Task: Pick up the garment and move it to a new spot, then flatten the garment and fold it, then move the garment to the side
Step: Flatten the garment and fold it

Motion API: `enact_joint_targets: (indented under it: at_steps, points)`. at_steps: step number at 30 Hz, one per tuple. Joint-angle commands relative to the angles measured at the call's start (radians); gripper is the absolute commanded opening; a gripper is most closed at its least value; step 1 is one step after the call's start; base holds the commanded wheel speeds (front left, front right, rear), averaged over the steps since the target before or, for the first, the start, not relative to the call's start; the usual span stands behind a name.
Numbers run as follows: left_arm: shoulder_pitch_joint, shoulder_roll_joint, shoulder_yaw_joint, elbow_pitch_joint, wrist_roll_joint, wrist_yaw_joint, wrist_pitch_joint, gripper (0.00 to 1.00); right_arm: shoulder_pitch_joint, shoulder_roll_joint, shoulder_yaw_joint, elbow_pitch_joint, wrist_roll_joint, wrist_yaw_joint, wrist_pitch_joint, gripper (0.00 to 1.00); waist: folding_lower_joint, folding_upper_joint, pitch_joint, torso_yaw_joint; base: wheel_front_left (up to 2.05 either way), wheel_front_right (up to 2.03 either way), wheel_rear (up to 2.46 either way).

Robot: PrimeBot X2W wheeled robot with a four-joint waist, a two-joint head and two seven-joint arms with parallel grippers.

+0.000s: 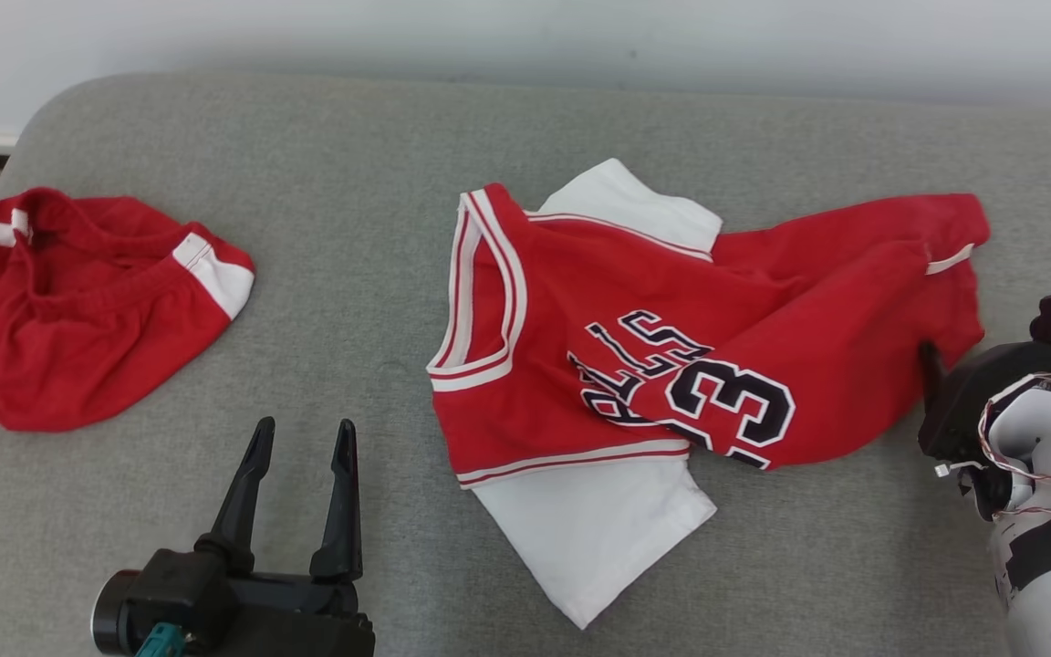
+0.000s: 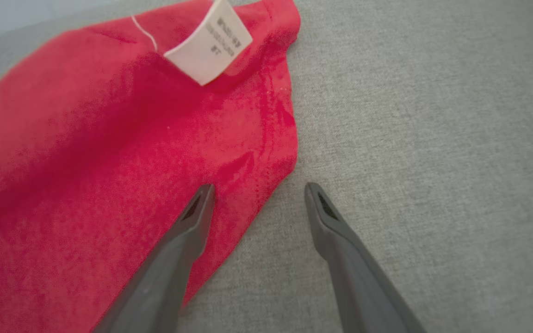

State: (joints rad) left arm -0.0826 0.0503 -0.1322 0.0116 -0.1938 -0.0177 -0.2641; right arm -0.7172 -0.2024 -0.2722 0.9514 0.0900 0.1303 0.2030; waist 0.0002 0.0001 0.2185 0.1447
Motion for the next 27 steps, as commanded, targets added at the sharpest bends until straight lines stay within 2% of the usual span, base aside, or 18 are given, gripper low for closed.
enact_joint_targets:
  at_steps: [1,7,8,9,10,15,19,23,27]
  points:
    - [-0.014,0.0,-0.001,-0.005,0.003,0.0,0.0,1.0,-0.008,-0.002,-0.003,0.009,-0.015,0.001,0.0,1.0,-0.0002,-0.0001,0.023,0.025,0.0,0.0,0.0]
    - [-0.011,0.0,-0.001,-0.008,0.006,0.006,0.0,1.0,-0.037,0.016,-0.017,0.096,-0.038,0.001,0.004,1.0,-0.0002,-0.0001,0.026,0.031,0.0,0.0,0.0]
    - [-0.009,0.0,0.0,-0.007,0.007,0.007,0.0,1.0,-0.041,0.019,-0.013,0.103,-0.038,0.001,-0.002,0.9,-0.0002,-0.0001,0.025,0.029,0.0,0.0,0.0]
    - [-0.007,0.0,0.001,-0.006,0.006,0.007,0.0,1.0,-0.043,0.019,-0.004,0.104,-0.046,0.001,-0.016,0.15,-0.0002,-0.0001,0.024,0.028,0.0,0.0,0.0]
    - [-0.005,0.0,0.002,-0.005,0.005,0.007,0.0,1.0,-0.044,0.017,0.0,0.106,-0.045,0.001,-0.028,0.0,-0.0002,-0.0001,0.022,0.026,0.0,0.0,0.0]
    - [0.009,0.0,0.004,0.004,0.005,0.016,0.0,1.0,-0.029,0.021,0.022,0.061,-0.016,0.001,-0.148,0.0,-0.0002,-0.0001,-0.008,0.01,0.0,0.0,0.0]
    - [0.031,0.0,0.012,0.007,0.004,0.019,0.0,1.0,0.018,0.041,0.068,-0.039,0.028,0.001,-0.214,0.0,-0.0002,-0.0001,-0.042,-0.011,0.0,0.0,0.0]
    - [0.049,0.0,0.021,0.006,0.006,0.024,0.0,1.0,0.115,0.056,0.102,-0.21,0.079,0.001,-0.203,0.0,-0.0002,-0.0001,-0.068,-0.035,0.0,0.0,0.0]
    - [0.06,0.0,0.029,0.002,0.008,0.025,0.0,1.0,0.256,0.068,0.083,-0.466,0.104,0.001,-0.118,0.0,-0.0002,-0.0001,-0.084,-0.054,0.0,0.0,0.0]
